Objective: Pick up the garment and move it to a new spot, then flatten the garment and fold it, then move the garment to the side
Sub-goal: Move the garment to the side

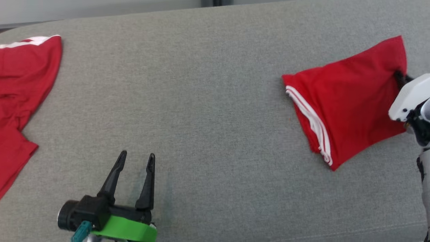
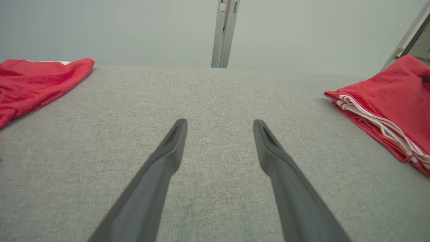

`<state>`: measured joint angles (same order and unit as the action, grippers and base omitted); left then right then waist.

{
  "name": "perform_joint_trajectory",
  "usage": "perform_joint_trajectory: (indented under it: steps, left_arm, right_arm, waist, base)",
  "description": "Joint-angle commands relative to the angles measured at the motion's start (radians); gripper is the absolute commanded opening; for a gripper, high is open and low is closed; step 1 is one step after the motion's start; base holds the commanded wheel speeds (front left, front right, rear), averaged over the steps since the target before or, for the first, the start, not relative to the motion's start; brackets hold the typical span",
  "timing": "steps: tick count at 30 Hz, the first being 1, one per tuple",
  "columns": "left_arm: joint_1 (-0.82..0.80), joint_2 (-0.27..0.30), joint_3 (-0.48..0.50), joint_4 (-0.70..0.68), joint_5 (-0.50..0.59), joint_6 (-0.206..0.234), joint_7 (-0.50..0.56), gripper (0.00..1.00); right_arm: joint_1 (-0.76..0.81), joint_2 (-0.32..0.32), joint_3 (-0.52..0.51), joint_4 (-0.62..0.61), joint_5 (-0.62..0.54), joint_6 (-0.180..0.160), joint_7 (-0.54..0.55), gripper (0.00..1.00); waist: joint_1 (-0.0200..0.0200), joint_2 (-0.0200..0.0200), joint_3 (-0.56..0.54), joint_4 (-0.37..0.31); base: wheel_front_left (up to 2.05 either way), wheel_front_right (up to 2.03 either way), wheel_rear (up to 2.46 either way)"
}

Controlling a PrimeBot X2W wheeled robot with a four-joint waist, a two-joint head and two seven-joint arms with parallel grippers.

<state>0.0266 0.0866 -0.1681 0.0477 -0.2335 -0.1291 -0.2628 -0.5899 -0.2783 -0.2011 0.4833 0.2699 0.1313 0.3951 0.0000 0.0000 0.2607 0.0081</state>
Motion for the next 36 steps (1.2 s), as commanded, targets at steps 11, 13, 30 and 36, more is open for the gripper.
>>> perform_joint_trajectory:
  steps: [11, 13, 30, 36]
  left_arm:
    - [-0.145, 0.134, -0.077, -0.061, -0.012, -0.001, -0.001, 1.0]
    - [-0.126, 0.134, -0.069, -0.069, -0.015, -0.001, -0.001, 1.0]
    - [-0.1, 0.059, -0.015, -0.055, -0.012, -0.001, -0.001, 1.0]
    - [-0.046, 0.031, 0.016, -0.023, -0.008, -0.001, -0.001, 1.0]
  right_arm:
    - [-0.248, -0.075, -0.326, 0.082, -0.26, -0.001, -0.16, 0.0]
    - [-0.284, -0.09, -0.395, 0.088, -0.323, -0.001, -0.168, 0.0]
    - [-0.296, -0.037, -0.468, 0.061, -0.598, -0.001, -0.467, 1.0]
    - [-0.157, 0.001, -0.309, 0.045, -0.505, -0.001, -0.593, 1.0]
  waist:
    - [0.0, 0.0, 0.278, -0.025]
    - [0.0, 0.0, 0.288, -0.001]
    - [0.0, 0.0, 0.183, 0.026]
    - [0.0, 0.0, 0.053, -0.002]
  base:
    - [0.0, 0.0, 0.0]
    - [0.0, 0.0, 0.0]
    - [0.0, 0.0, 0.0]
    - [0.0, 0.0, 0.0]
